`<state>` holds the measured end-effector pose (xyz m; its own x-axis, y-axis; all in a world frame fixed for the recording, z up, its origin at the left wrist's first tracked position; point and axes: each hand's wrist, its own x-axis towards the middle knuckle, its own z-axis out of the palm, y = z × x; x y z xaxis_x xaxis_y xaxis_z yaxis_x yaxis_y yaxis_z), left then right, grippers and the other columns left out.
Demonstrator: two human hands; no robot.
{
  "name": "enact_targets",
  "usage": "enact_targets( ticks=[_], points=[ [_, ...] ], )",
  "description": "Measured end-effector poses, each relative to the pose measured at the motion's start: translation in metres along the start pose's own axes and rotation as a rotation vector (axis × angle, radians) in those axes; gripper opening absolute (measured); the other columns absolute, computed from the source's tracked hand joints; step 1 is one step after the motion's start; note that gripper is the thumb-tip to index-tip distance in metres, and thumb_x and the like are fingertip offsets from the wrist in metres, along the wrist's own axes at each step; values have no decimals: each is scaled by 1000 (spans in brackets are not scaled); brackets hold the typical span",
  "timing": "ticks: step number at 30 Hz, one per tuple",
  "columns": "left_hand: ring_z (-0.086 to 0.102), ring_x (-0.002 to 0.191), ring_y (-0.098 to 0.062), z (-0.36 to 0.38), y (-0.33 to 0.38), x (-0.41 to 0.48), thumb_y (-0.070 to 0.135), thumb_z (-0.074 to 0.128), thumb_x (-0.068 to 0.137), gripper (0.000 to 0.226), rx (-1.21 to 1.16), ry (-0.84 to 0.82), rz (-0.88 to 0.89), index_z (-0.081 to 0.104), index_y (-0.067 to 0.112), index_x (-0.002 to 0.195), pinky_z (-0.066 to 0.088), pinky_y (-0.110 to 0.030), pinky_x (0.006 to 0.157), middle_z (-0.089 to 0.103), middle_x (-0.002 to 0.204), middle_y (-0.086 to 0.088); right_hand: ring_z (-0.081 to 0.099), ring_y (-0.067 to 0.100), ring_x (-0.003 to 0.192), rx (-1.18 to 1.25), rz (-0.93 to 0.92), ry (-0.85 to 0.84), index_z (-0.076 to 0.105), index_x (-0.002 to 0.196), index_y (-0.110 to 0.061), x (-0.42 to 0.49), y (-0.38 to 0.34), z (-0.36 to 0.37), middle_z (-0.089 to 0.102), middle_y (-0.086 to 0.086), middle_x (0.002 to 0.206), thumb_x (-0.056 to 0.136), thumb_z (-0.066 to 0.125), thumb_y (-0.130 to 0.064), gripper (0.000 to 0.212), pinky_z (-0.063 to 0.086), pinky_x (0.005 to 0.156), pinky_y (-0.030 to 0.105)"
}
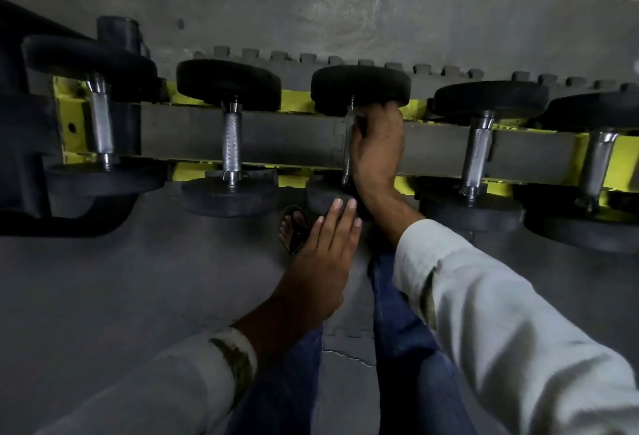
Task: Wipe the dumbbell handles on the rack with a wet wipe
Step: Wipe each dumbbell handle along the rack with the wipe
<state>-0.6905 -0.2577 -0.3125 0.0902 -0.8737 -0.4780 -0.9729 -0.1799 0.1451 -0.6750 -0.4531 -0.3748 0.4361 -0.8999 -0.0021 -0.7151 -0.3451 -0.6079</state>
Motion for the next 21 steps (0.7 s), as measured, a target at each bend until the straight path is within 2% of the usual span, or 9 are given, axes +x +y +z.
enact_targets(
  ticks=[2, 4, 7, 11, 13, 15, 18, 21],
  points=[
    [-9, 155, -49, -1, 0, 0, 39, 58, 88, 104, -1, -7, -3, 0, -7, 160, 13, -54, 127, -18, 164, -34, 56, 31, 105, -41, -97, -54, 66, 109, -8, -2, -3, -2, 57, 15, 116, 89, 56, -5, 22, 48, 75, 36],
    [-8, 155, -49, -1, 0, 0, 39, 59, 87, 103, -3, -13, -13, 2, -7, 160, 13, -54, 126, -18, 164, -34, 57, 34, 106, -140, -271, -141, 68, 106, -4, -2, -5, -4, 60, 15, 116, 85, 55, -1, 25, 50, 73, 35],
    [-10, 154, -50, -3, 0, 0, 40, 60, 88, 105, 15, -32, -9, -1, -7, 160, 12, -55, 126, -20, 163, -34, 59, 36, 106, -415, -512, -275, 71, 92, -3, 1, -3, -4, 68, 17, 105, 83, 49, -7, 25, 51, 87, 42],
    [-11, 154, -50, -5, -1, 0, 41, 54, 94, 101, 38, -31, -6, -6, -8, 159, 12, -56, 126, -21, 163, -34, 62, 31, 95, -683, -727, -525, 74, 81, -12, 4, -12, -14, 69, 7, 81, 81, 63, -15, 11, 40, 98, 44],
    [-12, 153, -51, -7, 0, 0, 40, 51, 97, 97, 35, -35, -8, -7, -8, 158, 12, -56, 126, -21, 163, -34, 62, 29, 99, -712, -858, -743, 72, 88, -16, 6, -11, -21, 70, 6, 88, 89, 59, -22, 15, 34, 104, 46],
    [-12, 153, -51, -10, 1, -1, 40, 49, 98, 96, 45, -31, -16, -8, -8, 158, 11, -56, 126, -23, 162, -35, 62, 27, 102, -723, -986, -927, 71, 95, -21, 14, -9, -33, 70, 5, 96, 94, 52, -28, 20, 31, 102, 46],
    [-12, 153, -51, -14, 3, -2, 40, 45, 98, 94, 47, -24, -32, -9, -8, 158, 13, -56, 125, -25, 161, -35, 63, 26, 97, -776, -1141, -1041, 69, 96, -23, 29, -19, -40, 68, 4, 94, 96, 48, -31, 22, 31, 98, 43],
    [-12, 153, -51, -16, 5, -3, 41, 45, 98, 95, 53, -35, -43, -10, -8, 158, 13, -56, 125, -26, 161, -35, 63, 26, 100, -884, -1078, -1166, 67, 103, -20, 34, -34, -21, 68, 6, 103, 100, 49, -34, 23, 29, 105, 42]
  ],
)
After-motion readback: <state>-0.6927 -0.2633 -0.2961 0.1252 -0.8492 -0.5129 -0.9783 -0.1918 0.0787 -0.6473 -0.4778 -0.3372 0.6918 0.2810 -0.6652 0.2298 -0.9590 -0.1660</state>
